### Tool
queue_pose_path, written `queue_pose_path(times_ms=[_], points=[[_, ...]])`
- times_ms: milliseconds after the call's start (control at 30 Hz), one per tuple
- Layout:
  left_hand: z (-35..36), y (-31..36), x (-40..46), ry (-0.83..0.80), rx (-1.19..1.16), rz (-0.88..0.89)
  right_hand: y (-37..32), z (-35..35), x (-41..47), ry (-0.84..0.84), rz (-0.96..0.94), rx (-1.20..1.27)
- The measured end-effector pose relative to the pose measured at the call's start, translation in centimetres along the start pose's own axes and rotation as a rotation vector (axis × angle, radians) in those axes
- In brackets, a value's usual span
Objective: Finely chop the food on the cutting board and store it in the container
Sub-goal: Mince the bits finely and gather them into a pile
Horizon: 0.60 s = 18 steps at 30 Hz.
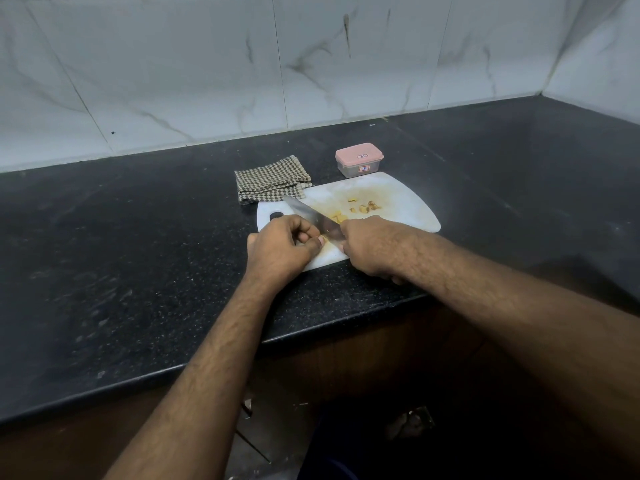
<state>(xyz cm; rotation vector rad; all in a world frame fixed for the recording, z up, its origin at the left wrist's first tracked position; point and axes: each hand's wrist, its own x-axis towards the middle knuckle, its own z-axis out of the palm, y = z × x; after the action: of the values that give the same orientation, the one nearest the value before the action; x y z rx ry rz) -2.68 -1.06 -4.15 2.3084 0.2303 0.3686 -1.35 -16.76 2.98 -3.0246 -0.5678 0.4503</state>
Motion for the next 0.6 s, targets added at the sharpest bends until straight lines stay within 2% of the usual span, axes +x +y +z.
queue_pose_path(times_ms=[600], points=[[-0.23,0.48,-0.23,-0.003,-0.013,-0.003,-0.04,0.16,-0.65,0.001,0.032,0.080]])
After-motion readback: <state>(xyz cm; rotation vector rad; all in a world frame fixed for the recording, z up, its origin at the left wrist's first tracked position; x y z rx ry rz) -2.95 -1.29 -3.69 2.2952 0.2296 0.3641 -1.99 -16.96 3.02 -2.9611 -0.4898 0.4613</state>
